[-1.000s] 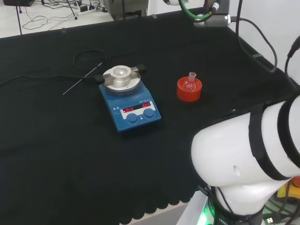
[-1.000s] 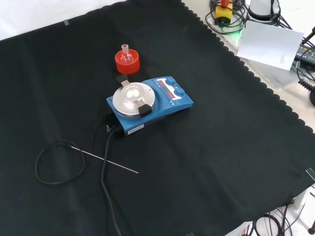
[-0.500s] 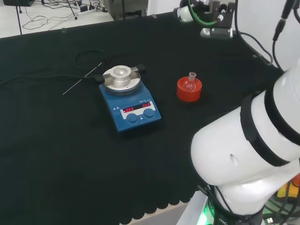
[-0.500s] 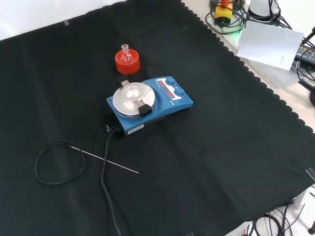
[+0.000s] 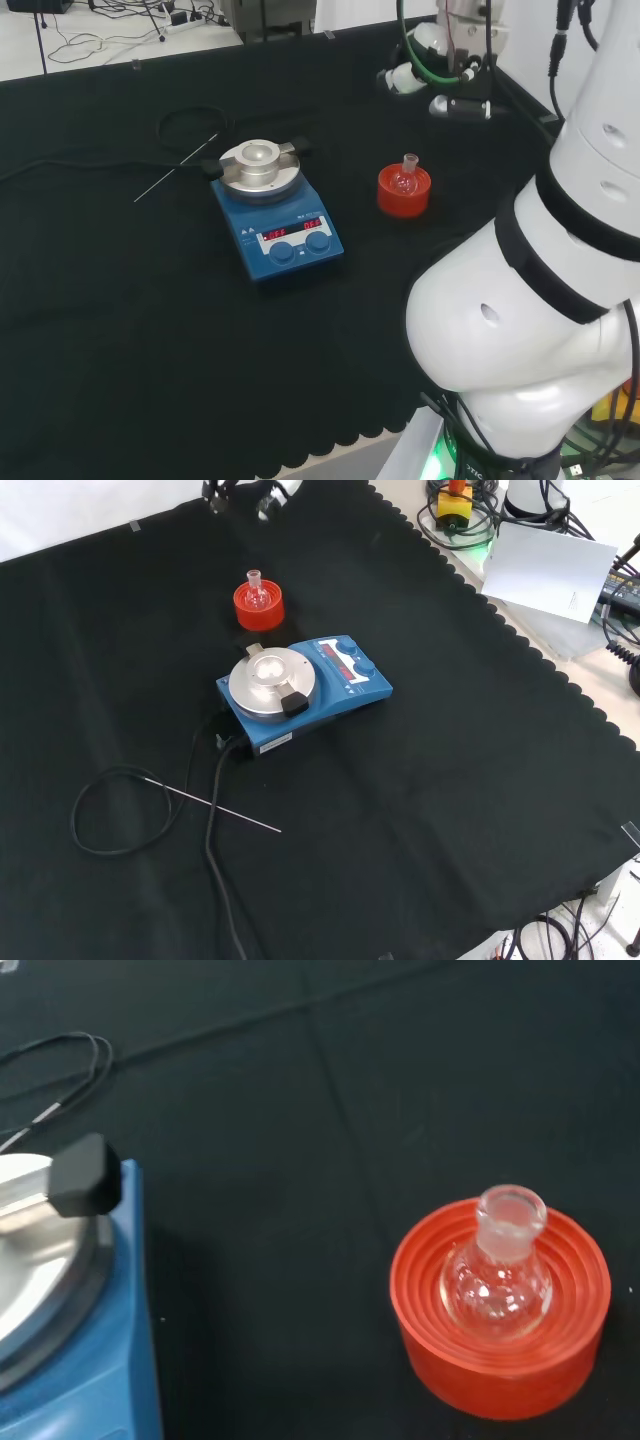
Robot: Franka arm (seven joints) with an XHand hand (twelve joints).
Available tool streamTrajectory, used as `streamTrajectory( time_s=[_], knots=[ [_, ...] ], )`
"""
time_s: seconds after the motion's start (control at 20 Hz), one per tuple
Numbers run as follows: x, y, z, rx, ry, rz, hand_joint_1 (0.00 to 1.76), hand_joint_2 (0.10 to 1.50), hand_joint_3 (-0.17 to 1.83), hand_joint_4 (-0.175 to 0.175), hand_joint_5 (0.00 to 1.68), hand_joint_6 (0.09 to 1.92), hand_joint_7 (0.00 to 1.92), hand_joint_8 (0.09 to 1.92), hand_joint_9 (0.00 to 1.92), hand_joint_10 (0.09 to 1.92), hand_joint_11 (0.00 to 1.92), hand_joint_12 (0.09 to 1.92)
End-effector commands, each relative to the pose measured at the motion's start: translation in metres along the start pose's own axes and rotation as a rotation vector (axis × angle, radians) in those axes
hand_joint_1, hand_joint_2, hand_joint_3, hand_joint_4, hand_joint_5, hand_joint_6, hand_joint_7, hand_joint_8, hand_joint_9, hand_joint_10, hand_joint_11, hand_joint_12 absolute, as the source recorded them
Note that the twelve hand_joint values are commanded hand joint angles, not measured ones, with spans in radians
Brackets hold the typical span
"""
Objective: Pick up the round-bottom flask.
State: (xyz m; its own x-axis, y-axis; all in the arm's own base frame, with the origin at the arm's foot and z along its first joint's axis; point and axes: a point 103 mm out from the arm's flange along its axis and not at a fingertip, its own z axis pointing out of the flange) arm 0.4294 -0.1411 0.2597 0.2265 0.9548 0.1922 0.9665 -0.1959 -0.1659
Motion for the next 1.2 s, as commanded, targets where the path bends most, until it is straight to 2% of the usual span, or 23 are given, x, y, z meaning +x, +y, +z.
streamTrajectory(
  time_s=[0.05, 0.35, 0.65, 1.1, 1.2],
  knots=[
    [-0.029, 0.014, 0.026, -0.023, 0.049, 0.030, 0.72, 1.00, 0.15, -0.035, 0.52, 0.40, 0.21, 0.67, 0.35, 0.71, 0.01, 1.43],
    [-0.038, 0.011, 0.047, -0.002, 0.070, 0.045, 0.77, 0.96, 0.16, -0.036, 0.53, 0.41, 0.22, 0.68, 0.37, 0.70, 0.02, 1.43],
    [-0.051, 0.009, 0.073, 0.029, 0.096, 0.054, 0.80, 0.76, 0.48, -0.030, 0.55, 0.46, 0.23, 0.68, 0.39, 0.69, 0.03, 1.43],
    [-0.059, 0.007, 0.092, 0.058, 0.112, 0.076, 0.82, 0.70, 0.56, -0.027, 0.58, 0.50, 0.23, 0.69, 0.40, 0.69, 0.03, 1.43],
    [-0.051, 0.007, 0.096, 0.062, 0.095, 0.081, 0.83, 0.70, 0.56, -0.027, 0.58, 0.50, 0.23, 0.69, 0.40, 0.69, 0.03, 1.43]
  ],
)
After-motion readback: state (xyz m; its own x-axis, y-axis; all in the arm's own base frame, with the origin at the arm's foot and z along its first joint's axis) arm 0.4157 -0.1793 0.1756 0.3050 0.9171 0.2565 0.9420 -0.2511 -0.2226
